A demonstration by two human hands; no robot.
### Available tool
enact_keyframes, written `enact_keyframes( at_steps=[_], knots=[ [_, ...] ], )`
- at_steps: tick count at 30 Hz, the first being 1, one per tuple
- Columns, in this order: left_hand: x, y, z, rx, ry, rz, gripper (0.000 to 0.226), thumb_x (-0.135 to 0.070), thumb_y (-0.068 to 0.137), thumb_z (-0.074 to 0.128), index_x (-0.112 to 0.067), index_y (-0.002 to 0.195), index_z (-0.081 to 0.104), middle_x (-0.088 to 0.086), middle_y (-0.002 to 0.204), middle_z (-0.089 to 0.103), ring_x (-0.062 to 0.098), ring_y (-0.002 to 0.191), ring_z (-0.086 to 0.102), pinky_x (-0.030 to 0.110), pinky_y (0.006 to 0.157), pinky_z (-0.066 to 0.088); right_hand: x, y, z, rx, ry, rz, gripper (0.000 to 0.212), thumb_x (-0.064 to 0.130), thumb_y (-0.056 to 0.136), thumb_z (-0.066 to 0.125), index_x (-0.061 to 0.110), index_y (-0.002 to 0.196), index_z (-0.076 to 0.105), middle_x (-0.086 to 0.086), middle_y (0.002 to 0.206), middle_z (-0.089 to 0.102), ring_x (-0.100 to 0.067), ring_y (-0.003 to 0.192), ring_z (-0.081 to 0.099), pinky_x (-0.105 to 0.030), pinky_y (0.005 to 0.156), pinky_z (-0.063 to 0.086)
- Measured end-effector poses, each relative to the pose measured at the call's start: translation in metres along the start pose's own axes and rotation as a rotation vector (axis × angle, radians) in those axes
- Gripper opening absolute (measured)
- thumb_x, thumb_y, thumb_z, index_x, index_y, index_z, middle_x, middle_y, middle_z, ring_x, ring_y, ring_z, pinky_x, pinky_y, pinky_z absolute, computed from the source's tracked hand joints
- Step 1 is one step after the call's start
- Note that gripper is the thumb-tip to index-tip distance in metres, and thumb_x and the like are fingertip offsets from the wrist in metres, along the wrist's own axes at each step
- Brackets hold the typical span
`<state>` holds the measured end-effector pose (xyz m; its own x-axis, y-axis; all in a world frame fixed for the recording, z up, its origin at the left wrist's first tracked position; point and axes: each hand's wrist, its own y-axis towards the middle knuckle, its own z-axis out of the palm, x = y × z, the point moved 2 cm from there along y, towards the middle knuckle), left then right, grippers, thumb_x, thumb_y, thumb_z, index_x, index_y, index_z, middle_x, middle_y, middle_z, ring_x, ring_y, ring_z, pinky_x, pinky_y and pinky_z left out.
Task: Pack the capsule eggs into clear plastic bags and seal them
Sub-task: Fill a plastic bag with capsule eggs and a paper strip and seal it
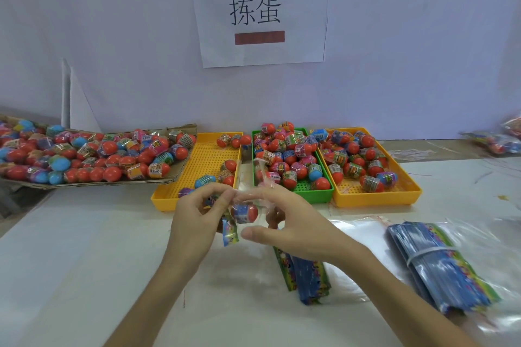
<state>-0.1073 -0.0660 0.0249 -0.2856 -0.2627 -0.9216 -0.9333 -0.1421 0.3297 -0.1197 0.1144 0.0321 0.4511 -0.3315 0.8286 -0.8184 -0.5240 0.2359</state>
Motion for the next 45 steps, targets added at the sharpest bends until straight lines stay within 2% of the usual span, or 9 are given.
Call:
enact_keyframes(
  at_steps=[5,12,18,24,29,33,36,39,45],
  knots=[
    [0.000,-0.001,-0.004,-0.110,-0.150,-0.035,0.013,-0.026,0.090,0.067,-0.030,0.082,0.077,-0.002,0.073,0.071,0.010,0.040,0.046,0.021,0.039,0.042,-0.002,0.002,0.001,-0.140,0.028,-0.010,0.034,0.022,0.083,0.081,0.039,0.107,0.064,0.012,0.119,0.056,-0.006,0.088,0.066,-0.026,0.072,0.058],
    [0.003,-0.001,0.007,0.138,-0.437,-0.345,0.047,-0.043,0.081,0.065,-0.017,0.120,0.068,0.009,0.104,0.078,0.024,0.092,0.075,0.036,0.075,0.062,0.000,0.003,-0.006,-0.347,0.164,-0.123,0.035,0.021,0.081,0.083,0.041,0.102,0.064,0.016,0.116,0.059,-0.010,0.107,0.063,-0.021,0.078,0.055],
    [0.003,-0.004,0.011,0.199,-0.464,-0.357,0.043,-0.039,0.089,0.055,-0.014,0.120,0.070,0.010,0.108,0.077,0.030,0.097,0.075,0.040,0.074,0.064,0.000,0.002,-0.001,-0.177,0.091,-0.103,0.040,0.022,0.083,0.079,0.042,0.113,0.062,0.027,0.111,0.049,-0.009,0.095,0.059,-0.026,0.066,0.055],
    [0.006,-0.002,0.010,0.167,-0.389,-0.386,0.035,-0.035,0.091,0.054,-0.009,0.108,0.071,0.012,0.099,0.078,0.024,0.088,0.077,0.028,0.068,0.062,0.003,0.001,-0.004,-0.057,-0.038,-0.098,0.053,0.029,0.083,0.079,0.068,0.108,0.054,0.039,0.135,0.034,0.020,0.123,0.032,-0.017,0.083,0.049],
    [0.008,-0.005,0.014,0.196,-0.334,-0.377,0.044,-0.037,0.085,0.057,0.000,0.105,0.072,0.018,0.095,0.077,0.028,0.086,0.076,0.031,0.065,0.062,-0.004,0.001,-0.002,0.030,-0.068,-0.011,0.040,0.011,0.085,0.073,0.029,0.122,0.068,0.013,0.143,0.045,0.002,0.126,0.041,-0.029,0.091,0.048],
    [0.011,-0.001,0.010,0.129,-0.357,-0.379,0.031,-0.029,0.099,0.052,-0.009,0.104,0.074,0.016,0.101,0.077,0.025,0.089,0.076,0.031,0.067,0.063,-0.001,0.000,0.000,0.065,-0.044,-0.032,0.037,0.029,0.090,0.070,0.057,0.113,0.063,0.019,0.142,0.047,-0.005,0.134,0.039,-0.036,0.096,0.048],
    [0.009,0.002,0.006,0.053,-0.494,-0.421,0.030,-0.021,0.104,0.047,-0.007,0.102,0.072,0.017,0.101,0.077,0.028,0.086,0.077,0.033,0.064,0.063,0.004,0.001,-0.010,-0.092,0.013,-0.071,0.042,0.037,0.087,0.074,0.064,0.115,0.059,0.030,0.136,0.045,0.010,0.125,0.044,-0.019,0.093,0.048],
    [0.008,0.003,0.003,0.008,-0.639,-0.466,0.030,-0.021,0.105,0.045,-0.005,0.105,0.070,0.018,0.105,0.076,0.035,0.089,0.076,0.038,0.063,0.063,0.002,0.003,-0.023,-0.321,0.076,-0.088,0.020,0.027,0.088,0.077,0.033,0.107,0.075,0.022,0.118,0.060,-0.002,0.113,0.058,-0.027,0.091,0.053],
    [0.003,0.000,0.000,0.061,-0.796,-0.536,0.035,-0.035,0.093,0.055,-0.015,0.120,0.064,0.009,0.120,0.074,0.033,0.099,0.075,0.035,0.062,0.061,0.002,0.000,-0.041,-0.460,0.226,-0.095,0.017,0.015,0.088,0.076,0.027,0.076,0.073,0.009,0.096,0.066,-0.009,0.087,0.061,-0.030,0.078,0.055]
  ],
)
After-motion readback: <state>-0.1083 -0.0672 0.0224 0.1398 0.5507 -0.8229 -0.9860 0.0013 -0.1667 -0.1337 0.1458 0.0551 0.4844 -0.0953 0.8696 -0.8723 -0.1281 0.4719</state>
